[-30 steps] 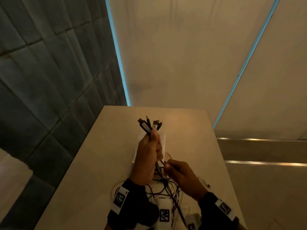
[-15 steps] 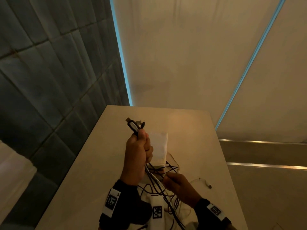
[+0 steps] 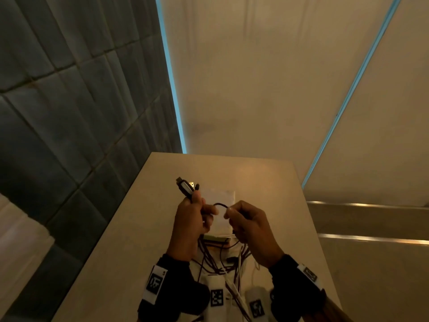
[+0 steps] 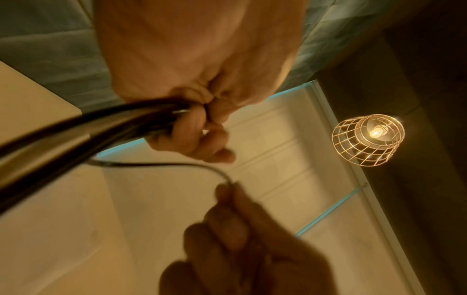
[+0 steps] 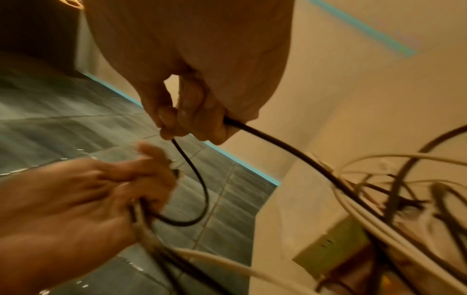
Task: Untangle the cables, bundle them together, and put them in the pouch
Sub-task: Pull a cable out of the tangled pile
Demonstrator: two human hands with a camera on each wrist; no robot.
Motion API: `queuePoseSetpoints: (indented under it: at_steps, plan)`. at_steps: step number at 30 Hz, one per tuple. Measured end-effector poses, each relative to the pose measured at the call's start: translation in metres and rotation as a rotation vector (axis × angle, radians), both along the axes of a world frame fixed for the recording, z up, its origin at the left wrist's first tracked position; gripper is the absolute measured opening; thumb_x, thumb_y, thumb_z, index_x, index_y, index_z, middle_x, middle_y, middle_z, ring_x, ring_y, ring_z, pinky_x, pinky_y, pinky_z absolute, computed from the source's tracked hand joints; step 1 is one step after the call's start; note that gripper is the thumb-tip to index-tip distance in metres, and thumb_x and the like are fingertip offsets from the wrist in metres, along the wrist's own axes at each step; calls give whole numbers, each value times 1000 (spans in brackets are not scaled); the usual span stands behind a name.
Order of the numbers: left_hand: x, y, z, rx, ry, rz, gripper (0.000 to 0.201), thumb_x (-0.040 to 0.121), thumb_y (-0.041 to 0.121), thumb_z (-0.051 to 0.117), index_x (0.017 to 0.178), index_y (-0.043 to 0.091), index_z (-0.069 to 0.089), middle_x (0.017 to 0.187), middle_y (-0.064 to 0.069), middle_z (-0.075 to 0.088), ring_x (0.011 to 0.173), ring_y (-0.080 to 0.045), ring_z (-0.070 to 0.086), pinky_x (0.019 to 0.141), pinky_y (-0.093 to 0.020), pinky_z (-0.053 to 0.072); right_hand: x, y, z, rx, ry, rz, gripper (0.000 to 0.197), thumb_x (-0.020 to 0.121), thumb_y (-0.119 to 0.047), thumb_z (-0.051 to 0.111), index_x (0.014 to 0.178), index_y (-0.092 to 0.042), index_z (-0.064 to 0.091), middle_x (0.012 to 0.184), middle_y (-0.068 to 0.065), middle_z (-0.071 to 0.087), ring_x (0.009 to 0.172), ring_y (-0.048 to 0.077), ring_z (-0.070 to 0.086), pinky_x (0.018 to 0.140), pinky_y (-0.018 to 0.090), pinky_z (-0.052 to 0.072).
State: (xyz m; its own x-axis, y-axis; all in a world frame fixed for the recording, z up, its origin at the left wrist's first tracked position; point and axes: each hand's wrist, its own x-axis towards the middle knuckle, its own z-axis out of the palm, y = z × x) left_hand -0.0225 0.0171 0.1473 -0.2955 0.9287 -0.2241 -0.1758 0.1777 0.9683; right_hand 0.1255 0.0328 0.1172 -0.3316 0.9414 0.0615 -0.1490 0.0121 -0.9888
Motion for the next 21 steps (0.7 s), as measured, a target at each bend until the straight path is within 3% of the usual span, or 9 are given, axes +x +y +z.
queuePoseSetpoints:
  at_steps: [2, 4, 5, 7, 10, 12, 15, 18, 21]
  plan:
    - [2, -2, 4, 15, -65, -44, 42, 104, 35, 30, 95, 3, 57, 84, -12, 75, 67, -18, 68, 63, -34, 53, -7, -6, 17, 59, 61, 92, 23, 96, -7, 53, 76, 6, 57, 53, -9, 48, 43, 10, 26, 43, 20, 24]
    - [2, -5, 10, 72, -260, -173, 50, 103, 38, 28, 98, 10, 69, 103, -19, 72, 98, -30, 68, 90, -48, 51, -11, -10, 20, 53, 71, 149, 23, 96, -5, 52, 75, 2, 58, 52, -7, 47, 42, 9, 29, 44, 17, 28]
    - [1, -6, 14, 96, -345, -229, 54, 102, 38, 28, 86, 16, 74, 100, -20, 73, 100, -34, 66, 91, -49, 50, -13, -12, 19, 31, 69, 163, 23, 96, -5, 53, 74, 0, 59, 51, -5, 45, 42, 8, 33, 44, 16, 31]
    - [2, -6, 19, 156, -410, -261, 47, 96, 39, 34, 70, 15, 66, 75, -12, 70, 78, -32, 66, 74, -41, 54, -13, -16, 12, -7, 72, 168, 24, 96, -7, 54, 72, -4, 60, 50, -6, 45, 41, 4, 37, 45, 13, 36]
    - [3, -6, 22, 250, -407, -240, 35, 96, 37, 40, 77, 8, 45, 55, 0, 43, 45, -15, 41, 52, -30, 47, -9, -15, 2, 5, 75, 217, 29, 96, -9, 53, 68, -8, 56, 52, -9, 43, 43, 2, 36, 47, 12, 36]
    - [1, -5, 24, 294, -427, -225, 34, 97, 36, 39, 76, 9, 42, 52, 4, 35, 41, -9, 28, 42, -23, 34, -6, -11, -7, 60, 19, 251, 28, 97, -12, 52, 69, -9, 54, 56, -10, 45, 48, 2, 37, 50, 14, 35]
    - [-4, -4, 27, 330, -462, -209, 30, 93, 33, 36, 75, 10, 40, 50, 6, 33, 37, -4, 22, 38, -17, 22, 0, -6, -33, 99, -71, 247, 26, 96, -20, 55, 71, -14, 58, 64, -4, 48, 59, 10, 41, 57, 22, 34]
    - [-11, -4, 28, 354, -499, -210, 29, 93, 33, 35, 76, 10, 42, 52, 6, 36, 37, -3, 23, 36, -15, 20, 2, -5, -66, 50, -121, 223, 28, 95, -30, 57, 68, -25, 60, 63, -1, 44, 57, 14, 38, 54, 25, 32]
    - [-16, -6, 25, 388, -550, -223, 32, 96, 33, 35, 75, 12, 46, 54, 5, 38, 38, -3, 25, 36, -15, 24, -1, -10, -98, -47, -164, 183, 32, 85, -53, 63, 66, -27, 61, 62, -1, 45, 56, 12, 39, 53, 24, 31]
